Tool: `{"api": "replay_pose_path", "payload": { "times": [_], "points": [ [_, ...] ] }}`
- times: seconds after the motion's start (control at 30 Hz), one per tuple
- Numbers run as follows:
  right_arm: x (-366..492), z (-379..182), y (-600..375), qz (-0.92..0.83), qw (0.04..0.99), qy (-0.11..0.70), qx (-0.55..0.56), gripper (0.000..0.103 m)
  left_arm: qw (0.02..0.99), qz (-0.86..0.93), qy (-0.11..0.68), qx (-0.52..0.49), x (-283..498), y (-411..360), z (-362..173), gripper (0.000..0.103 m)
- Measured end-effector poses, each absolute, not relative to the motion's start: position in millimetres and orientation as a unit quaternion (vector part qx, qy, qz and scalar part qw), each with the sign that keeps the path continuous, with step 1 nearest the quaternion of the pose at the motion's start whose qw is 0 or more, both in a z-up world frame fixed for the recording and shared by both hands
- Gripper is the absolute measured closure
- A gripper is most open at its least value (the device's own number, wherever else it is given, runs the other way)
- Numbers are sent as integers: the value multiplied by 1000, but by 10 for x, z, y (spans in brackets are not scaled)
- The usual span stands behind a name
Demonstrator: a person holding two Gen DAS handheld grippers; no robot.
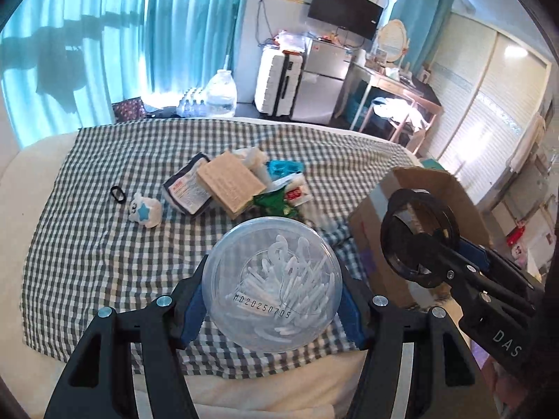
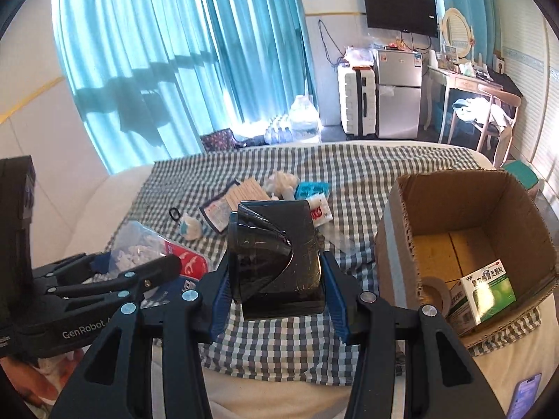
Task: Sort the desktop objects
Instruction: 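Carry the jar and black box into the cardboard box and release both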
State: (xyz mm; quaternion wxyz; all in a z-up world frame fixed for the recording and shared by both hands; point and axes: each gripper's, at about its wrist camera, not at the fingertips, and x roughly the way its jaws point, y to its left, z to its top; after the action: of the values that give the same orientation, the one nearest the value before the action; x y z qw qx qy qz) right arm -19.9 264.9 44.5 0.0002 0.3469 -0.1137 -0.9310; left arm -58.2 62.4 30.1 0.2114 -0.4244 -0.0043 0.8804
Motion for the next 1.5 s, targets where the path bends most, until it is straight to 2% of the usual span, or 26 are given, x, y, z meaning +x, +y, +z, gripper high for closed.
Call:
{"api": "replay_pose_path", "payload": {
  "times": [0.2,0.53,0.77,0.93,1.4,1.43,1.47,1.5],
  "points": [
    [-34,670,3030,-937,-11,-131,323,56,248,884,13,-397,-489,953,591,38],
    [94,860,4023,-938,-74,-141,309,56,340,859,37,-380,-505,2079,830,38],
    [-75,744,4710,-928,-115,-139,326,56,367,838,40,-403,-736,2813,618,38],
    [-269,539,5052,-919,-122,-138,350,56,338,840,38,-423,-949,3150,470,38],
    [-622,125,5385,-902,-115,-157,386,56,307,832,55,-459,-1297,3465,-19,36],
    [-633,114,5402,-899,-109,-165,390,44,307,830,55,-462,-1309,3457,-28,35],
    [-641,113,5401,-896,-112,-169,395,33,307,828,54,-466,-1320,3448,-27,27],
    [-638,128,5406,-895,-124,-166,395,27,305,829,53,-467,-1327,3427,-10,20]
  ]
}}
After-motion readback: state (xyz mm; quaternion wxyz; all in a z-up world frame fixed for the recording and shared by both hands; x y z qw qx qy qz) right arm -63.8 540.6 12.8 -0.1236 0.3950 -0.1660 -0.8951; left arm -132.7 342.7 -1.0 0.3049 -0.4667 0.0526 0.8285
